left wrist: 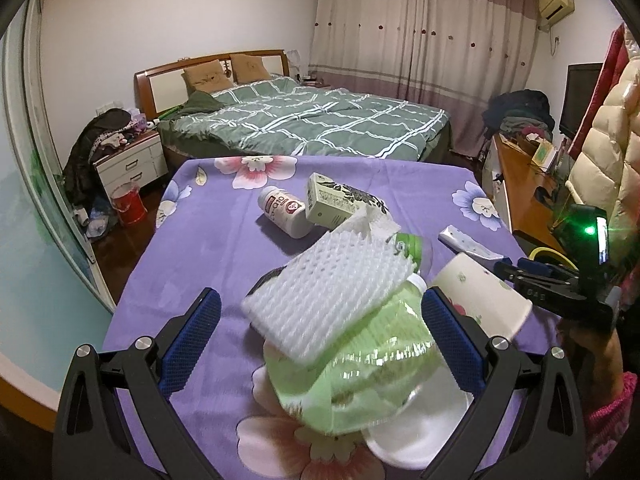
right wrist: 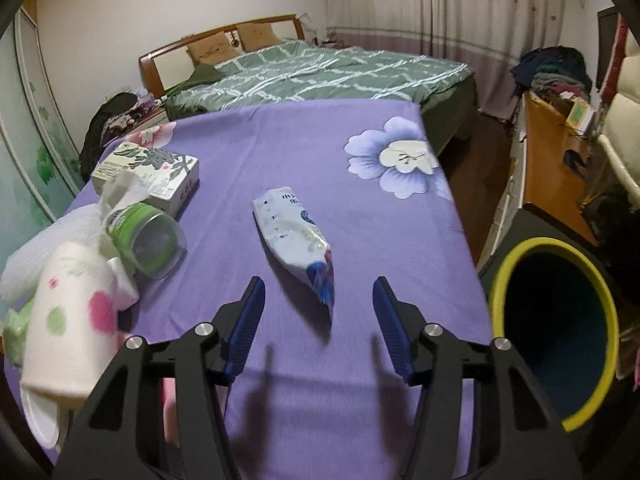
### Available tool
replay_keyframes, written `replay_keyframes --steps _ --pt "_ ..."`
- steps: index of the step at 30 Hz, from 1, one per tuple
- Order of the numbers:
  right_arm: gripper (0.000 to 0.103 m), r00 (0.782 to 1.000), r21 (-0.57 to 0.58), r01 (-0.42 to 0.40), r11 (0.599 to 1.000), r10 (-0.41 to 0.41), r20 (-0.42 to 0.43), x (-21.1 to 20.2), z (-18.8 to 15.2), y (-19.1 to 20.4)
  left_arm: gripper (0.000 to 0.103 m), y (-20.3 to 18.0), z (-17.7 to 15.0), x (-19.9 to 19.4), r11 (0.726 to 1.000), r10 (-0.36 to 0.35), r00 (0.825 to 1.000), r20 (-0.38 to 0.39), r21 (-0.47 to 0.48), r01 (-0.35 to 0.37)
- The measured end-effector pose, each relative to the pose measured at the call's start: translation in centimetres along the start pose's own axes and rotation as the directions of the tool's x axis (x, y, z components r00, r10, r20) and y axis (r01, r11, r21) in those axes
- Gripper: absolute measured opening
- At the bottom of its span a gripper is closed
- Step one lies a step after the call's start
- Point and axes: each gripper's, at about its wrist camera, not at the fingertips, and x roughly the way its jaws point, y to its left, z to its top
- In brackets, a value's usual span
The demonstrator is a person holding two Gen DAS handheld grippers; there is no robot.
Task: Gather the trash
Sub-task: 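Move the right gripper to the white squeezed tube and close on it, then carry the tube over the yellow-rimmed bin and open the right gripper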
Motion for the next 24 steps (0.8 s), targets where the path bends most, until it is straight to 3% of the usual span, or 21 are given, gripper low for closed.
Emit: replay_keyframes --steps 8,13,24 --pt "0.054 0.997 -0.011 -0.035 0.999 0.034 -0.075 3.7 1.6 0.2 0.099 -0.3 1.0 2.4 1.0 -0.022 1.0 -0.015 0.004 0.022" --pt "0.036 0.996 -0.037 -0.035 0.999 0.032 -0.077 4.1 2.0 0.7 0.099 -0.1 0.8 3.1 0.999 -0.031 0.999 -0.028 -0.007 0.031" --pt "0.035 0.998 0.009 -0.058 0.998 0.058 -0.004 0.0 1.3 -0.7 0.099 0.0 0.6 2.9 0.999 -0.032 0.999 -0.01 -0.001 0.032"
